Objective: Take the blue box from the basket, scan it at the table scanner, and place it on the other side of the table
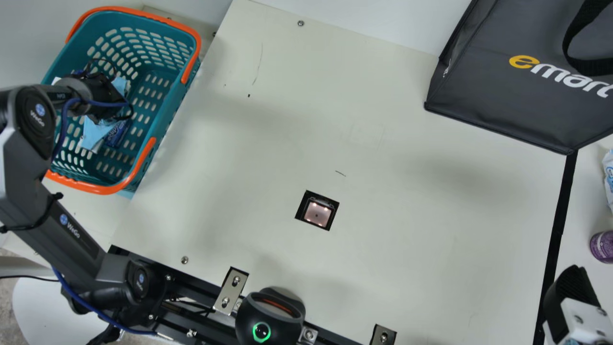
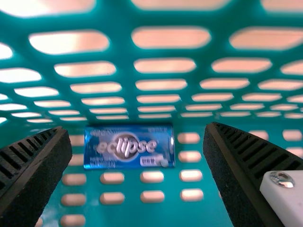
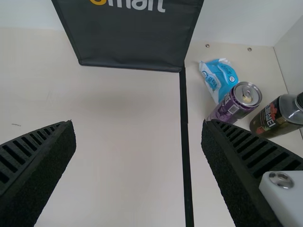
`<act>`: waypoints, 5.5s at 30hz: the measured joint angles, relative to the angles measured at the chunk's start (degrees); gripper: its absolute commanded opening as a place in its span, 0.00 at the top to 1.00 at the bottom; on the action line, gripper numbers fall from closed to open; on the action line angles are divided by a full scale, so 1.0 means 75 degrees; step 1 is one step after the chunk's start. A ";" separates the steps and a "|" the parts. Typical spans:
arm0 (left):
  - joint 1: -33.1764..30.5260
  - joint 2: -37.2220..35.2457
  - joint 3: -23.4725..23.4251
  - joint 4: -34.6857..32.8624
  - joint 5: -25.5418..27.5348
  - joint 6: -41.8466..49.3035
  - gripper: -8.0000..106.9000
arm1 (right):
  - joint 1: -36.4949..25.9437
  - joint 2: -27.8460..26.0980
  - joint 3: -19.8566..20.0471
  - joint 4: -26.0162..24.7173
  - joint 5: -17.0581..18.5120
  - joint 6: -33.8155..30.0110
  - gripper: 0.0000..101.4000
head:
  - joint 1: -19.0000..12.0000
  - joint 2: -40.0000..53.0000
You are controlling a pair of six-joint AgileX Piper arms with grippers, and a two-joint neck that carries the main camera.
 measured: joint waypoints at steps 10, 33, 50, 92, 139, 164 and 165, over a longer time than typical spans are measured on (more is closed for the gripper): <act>-0.0014 0.0377 0.0025 -0.0097 -0.0191 -0.0014 0.15 | 0.0000 0.0000 0.0000 0.0000 0.0002 0.0000 0.06 | 0.0000 0.0000; -0.0154 0.0927 -0.0119 0.0287 -0.0336 -0.0014 0.15 | 0.0000 0.0000 0.0000 0.0000 0.0002 0.0000 0.06 | 0.0000 -0.0012; 0.0028 0.1212 -0.0285 0.0463 -0.0521 -0.0014 0.50 | 0.0000 0.0000 0.0000 0.0008 0.0002 0.0000 0.06 | 0.0000 -0.0012; -0.0244 -0.0766 0.1189 -0.0139 -0.0989 0.0550 1.00 | 0.0000 0.0000 0.0000 0.0008 -0.0002 0.0000 0.06 | 0.0000 0.0000; 0.0373 -0.1911 0.0025 -0.6640 -0.0264 0.7725 1.00 | 0.0000 0.0000 0.0000 0.0001 0.0005 0.0000 0.06 | 0.0000 0.0000; 0.0099 -0.3562 -0.0818 -0.8072 0.0786 0.9563 1.00 | 0.0000 0.0000 0.0000 0.0007 -0.0002 0.0000 0.06 | 0.0000 0.0000; 0.0081 -0.3627 -0.0837 -0.8090 0.0808 0.9597 1.00 | 0.0000 0.0000 0.0000 0.0007 -0.0002 0.0000 0.06 | 0.0000 0.0000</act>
